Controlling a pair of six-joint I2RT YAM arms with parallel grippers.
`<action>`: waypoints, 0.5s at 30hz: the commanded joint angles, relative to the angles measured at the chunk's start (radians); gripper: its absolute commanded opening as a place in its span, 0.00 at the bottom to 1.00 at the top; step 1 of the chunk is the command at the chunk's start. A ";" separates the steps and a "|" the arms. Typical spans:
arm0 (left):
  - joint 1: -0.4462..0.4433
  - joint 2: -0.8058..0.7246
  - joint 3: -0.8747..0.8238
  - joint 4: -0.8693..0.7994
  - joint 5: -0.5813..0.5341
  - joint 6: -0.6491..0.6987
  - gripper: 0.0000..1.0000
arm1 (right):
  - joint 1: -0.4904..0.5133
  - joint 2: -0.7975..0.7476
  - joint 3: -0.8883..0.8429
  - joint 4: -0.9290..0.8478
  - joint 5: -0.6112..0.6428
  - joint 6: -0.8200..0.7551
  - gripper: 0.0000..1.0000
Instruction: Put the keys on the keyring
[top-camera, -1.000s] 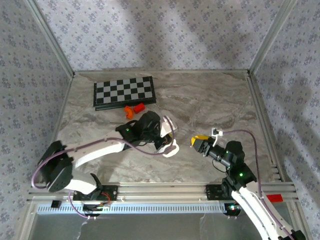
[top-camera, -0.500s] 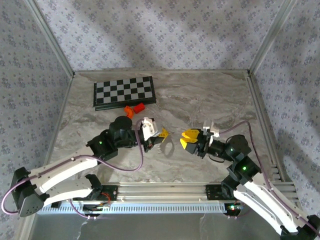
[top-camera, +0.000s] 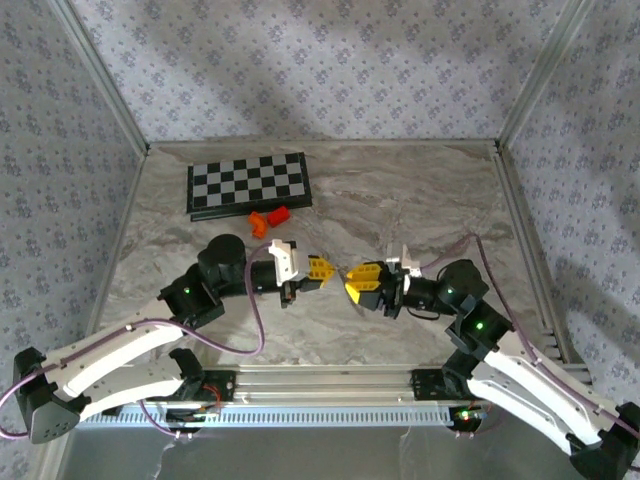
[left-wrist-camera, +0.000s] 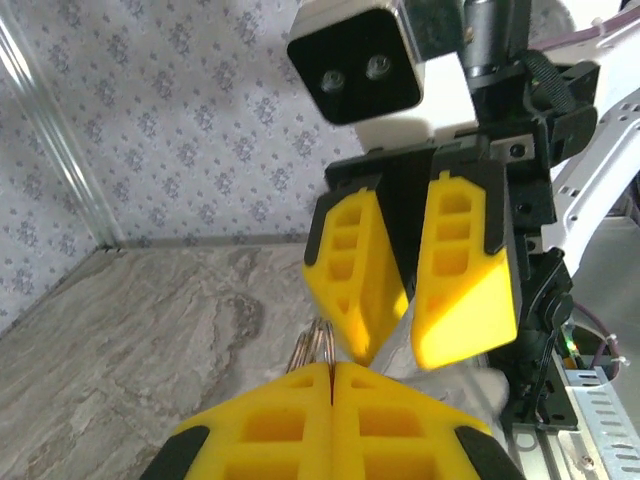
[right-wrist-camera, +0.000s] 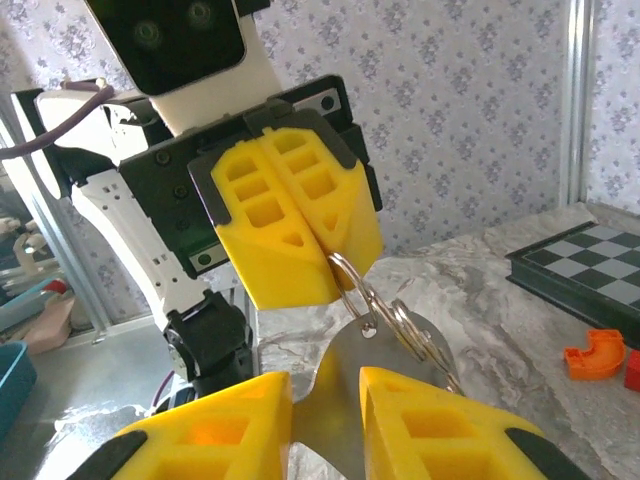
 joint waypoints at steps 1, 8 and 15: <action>0.003 -0.020 0.020 0.077 0.065 -0.014 0.00 | 0.014 -0.006 0.025 0.061 -0.019 -0.020 0.24; 0.003 -0.022 0.029 0.090 0.110 -0.030 0.00 | 0.023 0.000 -0.002 0.157 -0.021 0.027 0.23; 0.003 -0.022 0.035 0.095 0.148 -0.038 0.00 | 0.037 0.000 -0.011 0.170 0.007 0.028 0.26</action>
